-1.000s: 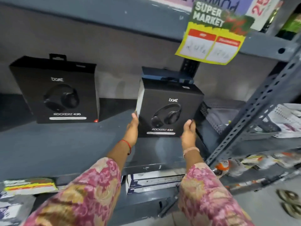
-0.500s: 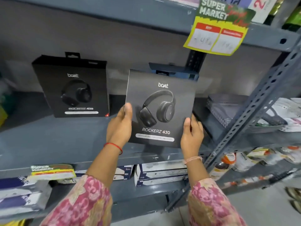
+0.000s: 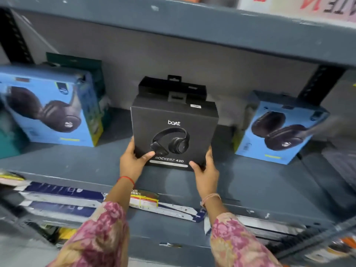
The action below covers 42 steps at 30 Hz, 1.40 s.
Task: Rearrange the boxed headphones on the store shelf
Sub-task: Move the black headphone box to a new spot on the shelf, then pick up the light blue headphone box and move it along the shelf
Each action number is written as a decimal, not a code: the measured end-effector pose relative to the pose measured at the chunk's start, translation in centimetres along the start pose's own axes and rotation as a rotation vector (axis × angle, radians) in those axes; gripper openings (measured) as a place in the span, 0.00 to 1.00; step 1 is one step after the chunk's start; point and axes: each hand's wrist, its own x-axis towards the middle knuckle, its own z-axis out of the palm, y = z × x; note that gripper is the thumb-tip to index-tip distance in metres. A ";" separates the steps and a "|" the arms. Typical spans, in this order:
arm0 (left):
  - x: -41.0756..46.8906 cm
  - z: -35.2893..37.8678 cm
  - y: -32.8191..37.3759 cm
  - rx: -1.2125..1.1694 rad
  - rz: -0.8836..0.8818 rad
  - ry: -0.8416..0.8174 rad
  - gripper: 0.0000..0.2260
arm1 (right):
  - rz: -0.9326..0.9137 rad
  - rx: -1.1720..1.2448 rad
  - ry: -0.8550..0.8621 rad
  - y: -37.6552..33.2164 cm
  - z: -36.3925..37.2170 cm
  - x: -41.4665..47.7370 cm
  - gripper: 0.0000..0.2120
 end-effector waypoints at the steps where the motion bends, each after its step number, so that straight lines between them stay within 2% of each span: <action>1: 0.6 0.0 -0.5 -0.009 0.005 0.007 0.30 | 0.017 -0.038 0.006 0.1 0.5 0.2 0.35; 8: 2.8 0.2 -0.5 0.004 -0.032 -0.022 0.30 | 0.095 -0.134 0.040 1.6 2.2 2.1 0.32; 10: 2.7 -0.8 -0.6 0.132 -0.056 -0.092 0.27 | 0.151 -0.112 0.044 1.4 2.0 1.9 0.34; 12: 2.6 -3.2 -1.4 0.343 -0.004 -0.164 0.23 | 0.208 -0.068 0.168 0.5 2.3 0.8 0.36; 14: 2.1 -6.8 -2.5 0.545 0.037 -0.169 0.19 | 0.075 -0.205 0.364 -0.8 3.4 -2.0 0.32; 15: 1.8 -9.1 -3.1 0.623 0.056 -0.155 0.17 | 0.006 -0.217 0.402 -2.2 4.8 -3.7 0.27; 17: 1.6 -13.8 -4.6 0.767 0.135 -0.122 0.20 | -0.072 -0.096 0.239 -5.1 8.8 -6.2 0.19; 19: 2.3 -18.0 -6.2 0.925 0.202 -0.077 0.29 | -0.124 -0.027 -0.062 -7.4 13.6 -6.6 0.20; 20: 2.8 -19.9 -6.6 0.992 0.182 -0.064 0.33 | -0.125 -0.012 -0.219 -8.2 16.2 -6.3 0.24; 22: 3.6 -23.1 -7.3 1.071 0.120 -0.081 0.39 | -0.052 -0.004 -0.464 -9.1 21.1 -5.1 0.40; 25: 3.9 -24.8 -8.1 1.087 0.177 -0.113 0.44 | 0.027 -0.033 -0.594 -9.5 26.4 -2.9 0.55; 28: 4.1 -24.7 -8.4 1.128 0.181 -0.125 0.35 | 0.073 0.004 -0.527 -9.0 29.7 -0.5 0.60; 30: 4.2 -24.7 -8.8 1.146 0.201 -0.097 0.30 | 0.115 0.018 -0.496 -8.7 30.9 0.5 0.56; 35: 4.2 -24.7 -9.3 1.144 0.226 -0.069 0.28 | 0.096 0.072 -0.409 -8.5 31.5 0.7 0.20; 39: 4.0 -24.7 -9.4 1.118 0.219 -0.079 0.28 | 0.078 0.078 -0.363 -8.7 31.3 0.2 0.14; 42: 3.8 -24.7 -9.1 0.923 0.210 0.017 0.33 | 0.076 0.058 -0.329 -9.0 30.5 -0.4 0.14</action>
